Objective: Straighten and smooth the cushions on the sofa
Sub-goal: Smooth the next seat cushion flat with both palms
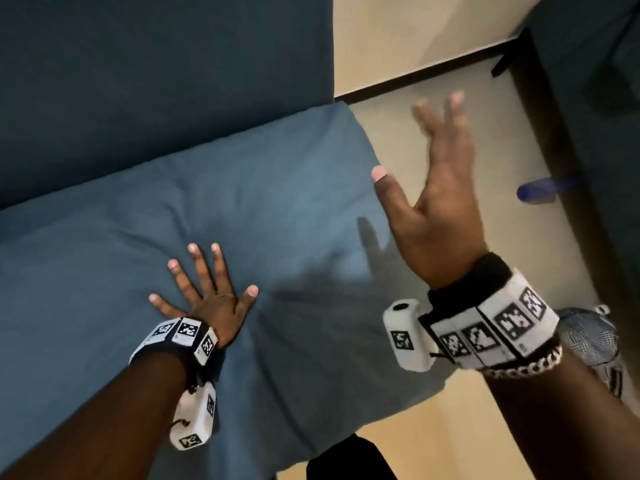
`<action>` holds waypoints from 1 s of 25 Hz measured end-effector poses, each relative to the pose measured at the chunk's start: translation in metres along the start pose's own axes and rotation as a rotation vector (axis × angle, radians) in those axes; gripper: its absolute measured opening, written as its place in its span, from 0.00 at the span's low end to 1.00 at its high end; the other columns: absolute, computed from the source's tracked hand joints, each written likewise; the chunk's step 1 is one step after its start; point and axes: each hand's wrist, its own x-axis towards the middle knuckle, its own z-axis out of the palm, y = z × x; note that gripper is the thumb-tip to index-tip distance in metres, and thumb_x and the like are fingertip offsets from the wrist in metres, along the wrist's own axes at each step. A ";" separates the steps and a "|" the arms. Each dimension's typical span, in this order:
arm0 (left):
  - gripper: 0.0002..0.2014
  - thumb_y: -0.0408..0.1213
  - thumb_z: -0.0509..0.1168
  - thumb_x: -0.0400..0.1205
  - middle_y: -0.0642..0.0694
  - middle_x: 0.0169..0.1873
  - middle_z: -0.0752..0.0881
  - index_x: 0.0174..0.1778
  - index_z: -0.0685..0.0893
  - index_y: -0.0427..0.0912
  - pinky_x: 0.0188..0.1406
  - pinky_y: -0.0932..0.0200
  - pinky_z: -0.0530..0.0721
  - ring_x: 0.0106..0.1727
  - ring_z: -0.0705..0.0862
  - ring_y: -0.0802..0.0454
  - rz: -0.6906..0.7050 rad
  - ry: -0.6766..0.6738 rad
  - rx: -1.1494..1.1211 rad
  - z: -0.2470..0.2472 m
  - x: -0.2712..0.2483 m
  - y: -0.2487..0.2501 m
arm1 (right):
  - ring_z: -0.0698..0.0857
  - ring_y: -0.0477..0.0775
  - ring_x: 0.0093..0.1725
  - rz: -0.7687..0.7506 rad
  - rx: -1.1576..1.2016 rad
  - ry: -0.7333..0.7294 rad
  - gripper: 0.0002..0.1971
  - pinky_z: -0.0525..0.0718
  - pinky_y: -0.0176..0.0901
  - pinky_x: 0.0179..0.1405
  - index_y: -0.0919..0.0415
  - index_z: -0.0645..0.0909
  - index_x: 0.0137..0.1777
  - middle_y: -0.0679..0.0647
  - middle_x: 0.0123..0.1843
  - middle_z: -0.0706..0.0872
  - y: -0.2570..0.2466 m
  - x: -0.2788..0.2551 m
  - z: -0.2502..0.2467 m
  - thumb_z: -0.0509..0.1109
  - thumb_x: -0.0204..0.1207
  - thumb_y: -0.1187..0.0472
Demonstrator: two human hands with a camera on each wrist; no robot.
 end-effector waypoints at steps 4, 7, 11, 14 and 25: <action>0.44 0.75 0.34 0.77 0.52 0.79 0.13 0.75 0.12 0.59 0.72 0.10 0.35 0.82 0.18 0.35 -0.010 0.005 0.015 0.002 -0.003 0.000 | 0.37 0.63 0.91 -0.036 -0.376 -0.400 0.38 0.48 0.75 0.88 0.49 0.44 0.92 0.58 0.93 0.39 0.010 -0.072 0.075 0.57 0.88 0.42; 0.45 0.74 0.39 0.81 0.51 0.79 0.14 0.78 0.15 0.58 0.73 0.10 0.35 0.82 0.18 0.34 0.024 0.094 0.010 0.010 0.001 0.000 | 0.37 0.57 0.92 0.045 -0.609 -0.795 0.38 0.46 0.74 0.87 0.40 0.40 0.92 0.48 0.94 0.36 0.046 -0.078 0.091 0.49 0.86 0.31; 0.45 0.75 0.39 0.80 0.52 0.81 0.17 0.82 0.19 0.60 0.72 0.11 0.33 0.83 0.20 0.35 0.078 0.128 -0.034 0.009 0.004 -0.006 | 0.54 0.65 0.92 -0.076 -0.143 -0.460 0.35 0.61 0.72 0.87 0.49 0.59 0.89 0.62 0.93 0.55 -0.022 -0.043 0.020 0.65 0.85 0.43; 0.45 0.76 0.39 0.80 0.52 0.82 0.18 0.82 0.20 0.61 0.72 0.12 0.32 0.84 0.20 0.36 0.116 0.164 -0.061 0.012 -0.003 -0.013 | 0.57 0.73 0.90 -0.151 -0.117 0.064 0.34 0.59 0.76 0.85 0.57 0.59 0.88 0.72 0.90 0.56 -0.045 -0.081 0.018 0.68 0.86 0.53; 0.44 0.77 0.44 0.81 0.54 0.86 0.25 0.85 0.28 0.66 0.73 0.18 0.26 0.86 0.24 0.40 0.282 0.236 -0.154 0.005 -0.040 -0.034 | 0.48 0.64 0.93 -0.096 -0.150 -0.005 0.33 0.51 0.70 0.90 0.59 0.64 0.89 0.61 0.93 0.52 -0.087 -0.162 0.013 0.65 0.87 0.48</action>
